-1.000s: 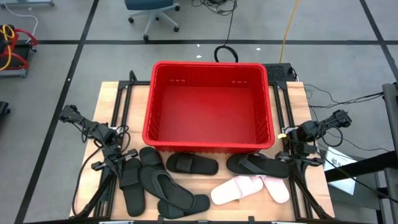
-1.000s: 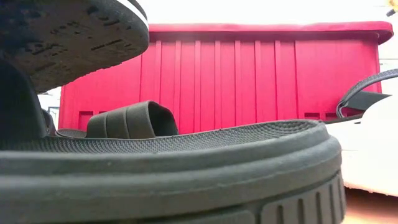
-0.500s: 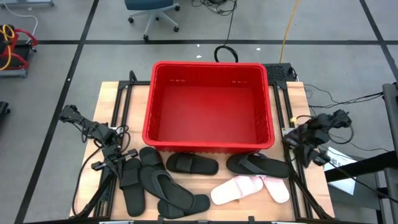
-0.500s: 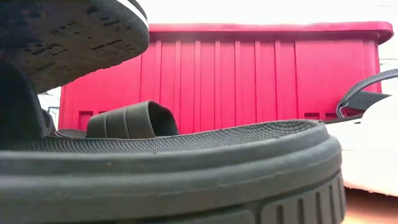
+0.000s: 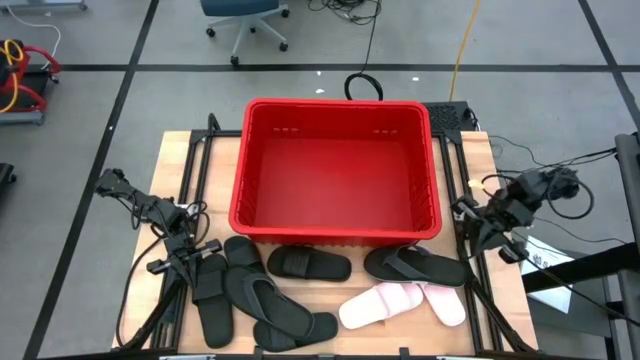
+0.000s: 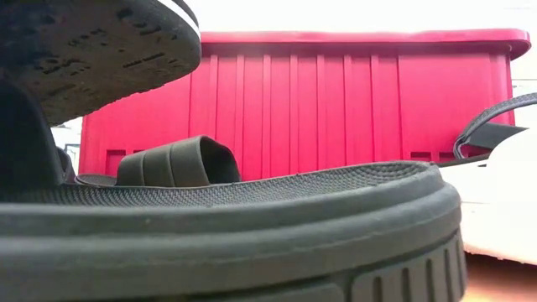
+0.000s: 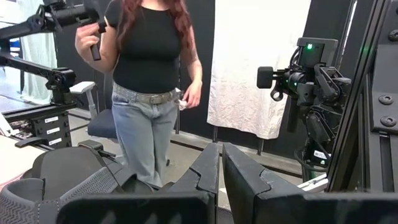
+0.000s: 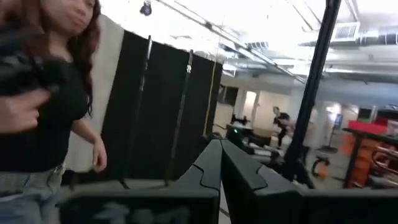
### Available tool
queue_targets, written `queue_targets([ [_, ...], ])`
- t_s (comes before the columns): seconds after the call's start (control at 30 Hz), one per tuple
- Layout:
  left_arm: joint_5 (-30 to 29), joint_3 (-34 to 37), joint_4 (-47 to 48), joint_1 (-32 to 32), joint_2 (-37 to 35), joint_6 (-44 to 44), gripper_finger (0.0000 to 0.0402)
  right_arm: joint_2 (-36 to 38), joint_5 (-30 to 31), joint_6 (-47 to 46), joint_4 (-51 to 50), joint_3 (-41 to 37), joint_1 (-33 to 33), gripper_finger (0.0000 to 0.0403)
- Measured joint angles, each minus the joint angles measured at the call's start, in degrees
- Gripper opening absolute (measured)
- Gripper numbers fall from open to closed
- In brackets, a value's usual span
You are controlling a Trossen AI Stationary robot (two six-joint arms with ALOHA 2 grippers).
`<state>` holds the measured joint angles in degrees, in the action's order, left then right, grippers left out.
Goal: Pick and place slides into bin
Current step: Put the black slipper into the red bin
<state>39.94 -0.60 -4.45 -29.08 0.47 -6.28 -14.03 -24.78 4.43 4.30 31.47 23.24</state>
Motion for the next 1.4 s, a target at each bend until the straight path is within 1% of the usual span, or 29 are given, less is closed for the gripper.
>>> queue_targets([
  [0.1, 0.0, 0.0, 0.0, 0.0, 0.0, 0.0, 0.0024, -3.9, 4.5, 1.7, 0.0, 3.5, 0.0, 0.0],
  [0.2, 0.0, 0.0, 0.0, 0.0, 0.0, 0.0, 0.0024, -7.6, 10.9, 3.2, -1.7, 7.2, 0.0, 0.0],
  [0.33, 0.0, 0.0, 0.0, 0.0, 0.0, 0.0, 0.0024, -12.2, 21.9, 4.0, -7.1, 11.5, 0.0, 0.0],
  [0.43, 0.0, 0.0, 0.0, 0.0, 0.0, 0.0, 0.0024, -15.5, 29.9, 3.6, -15.0, 15.8, 0.0, 0.0],
  [0.5, 0.0, 0.0, 0.0, 0.0, 0.0, 0.0, 0.0024, -17.7, 33.9, 2.6, -21.3, 19.1, 0.0, 0.0],
  [0.57, 0.0, 0.0, 0.0, 0.0, 0.0, 0.0, 0.0024, -20.0, 37.0, 0.8, -26.8, 22.5, 0.0, 0.0],
  [0.63, 0.0, 0.0, -0.1, 0.0, 0.0, 0.0, 0.0024, -22.1, 38.5, -1.1, -30.5, 25.9, 0.0, 0.0],
  [0.8, 0.0, 0.0, -0.1, 0.0, 0.0, 0.0, 0.0024, -26.5, 37.8, -5.3, -36.4, 32.7, 0.1, 0.0],
  [0.9, 0.0, 0.0, -0.1, 0.0, 0.0, 0.0, 0.0024, -27.8, 33.7, -8.0, -40.7, 35.4, 0.1, 0.0],
  [0.97, 0.0, 0.0, -0.1, 0.0, 0.0, 0.0, 0.0024, -28.3, 30.4, -10.4, -41.3, 36.6, 0.1, 0.0],
  [1.03, 0.0, 0.0, -0.1, 0.0, 0.0, 0.0, 0.0024, -28.3, 26.9, -12.4, -41.3, 37.2, 0.1, 0.0],
  [1.17, 0.0, 0.0, -0.1, 0.0, 0.0, 0.0, 0.0024, -28.3, 22.4, -16.0, -41.9, 37.5, 0.1, 0.0],
  [1.4, 0.0, 0.0, -0.1, 0.0, 0.0, 0.0, 0.0024, -28.6, 16.3, -25.6, -51.3, 37.5, 0.1, 0.0],
])
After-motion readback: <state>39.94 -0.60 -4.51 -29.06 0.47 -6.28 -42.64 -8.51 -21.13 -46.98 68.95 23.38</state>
